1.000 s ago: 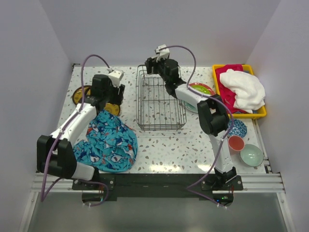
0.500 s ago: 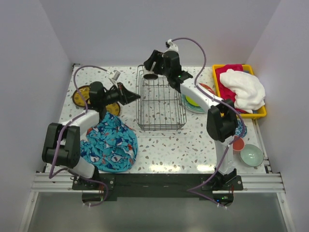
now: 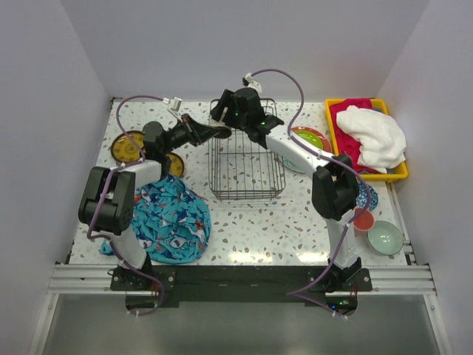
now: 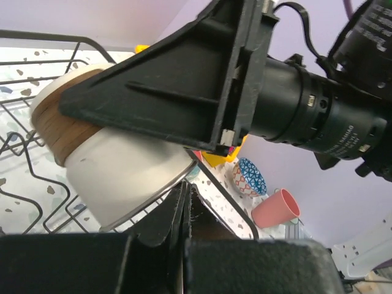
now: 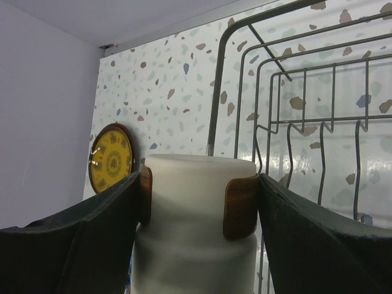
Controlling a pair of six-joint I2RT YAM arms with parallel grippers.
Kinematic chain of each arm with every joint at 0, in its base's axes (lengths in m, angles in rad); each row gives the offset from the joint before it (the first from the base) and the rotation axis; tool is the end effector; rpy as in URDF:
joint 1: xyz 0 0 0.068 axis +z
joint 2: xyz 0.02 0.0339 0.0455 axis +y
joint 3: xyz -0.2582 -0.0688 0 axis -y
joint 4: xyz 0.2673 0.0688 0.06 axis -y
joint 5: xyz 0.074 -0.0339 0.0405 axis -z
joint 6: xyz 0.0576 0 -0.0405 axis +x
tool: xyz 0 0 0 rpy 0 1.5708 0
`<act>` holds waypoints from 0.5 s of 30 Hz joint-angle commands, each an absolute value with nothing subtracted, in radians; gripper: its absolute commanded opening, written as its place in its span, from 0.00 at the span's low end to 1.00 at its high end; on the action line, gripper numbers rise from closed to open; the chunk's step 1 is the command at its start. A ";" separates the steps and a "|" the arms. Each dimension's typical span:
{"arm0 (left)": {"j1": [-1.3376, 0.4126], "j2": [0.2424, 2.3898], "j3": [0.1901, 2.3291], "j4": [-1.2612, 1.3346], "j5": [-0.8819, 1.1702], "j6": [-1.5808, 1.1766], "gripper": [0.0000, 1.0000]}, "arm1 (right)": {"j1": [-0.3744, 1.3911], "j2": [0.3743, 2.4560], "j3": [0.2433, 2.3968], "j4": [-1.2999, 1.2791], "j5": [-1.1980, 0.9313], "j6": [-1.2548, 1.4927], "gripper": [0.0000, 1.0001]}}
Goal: Load the mixed dishes into the dish rack
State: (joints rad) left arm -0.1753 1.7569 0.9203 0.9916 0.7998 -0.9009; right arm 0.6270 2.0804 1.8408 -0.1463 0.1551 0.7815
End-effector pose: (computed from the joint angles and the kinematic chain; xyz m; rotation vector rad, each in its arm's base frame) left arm 0.3908 -0.1112 0.2266 0.1567 1.6286 -1.4109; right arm 0.4434 0.3103 0.2845 0.2626 2.0163 0.7647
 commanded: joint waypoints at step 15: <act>-0.158 1.876 1.074 0.875 0.587 -0.842 0.00 | 0.630 1.919 1.784 -0.124 0.172 0.778 0.00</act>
State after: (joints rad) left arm -0.1688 1.8885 1.0199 0.8707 0.6079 -0.8711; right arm 0.6212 1.9656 1.8042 -0.1596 0.1802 0.8074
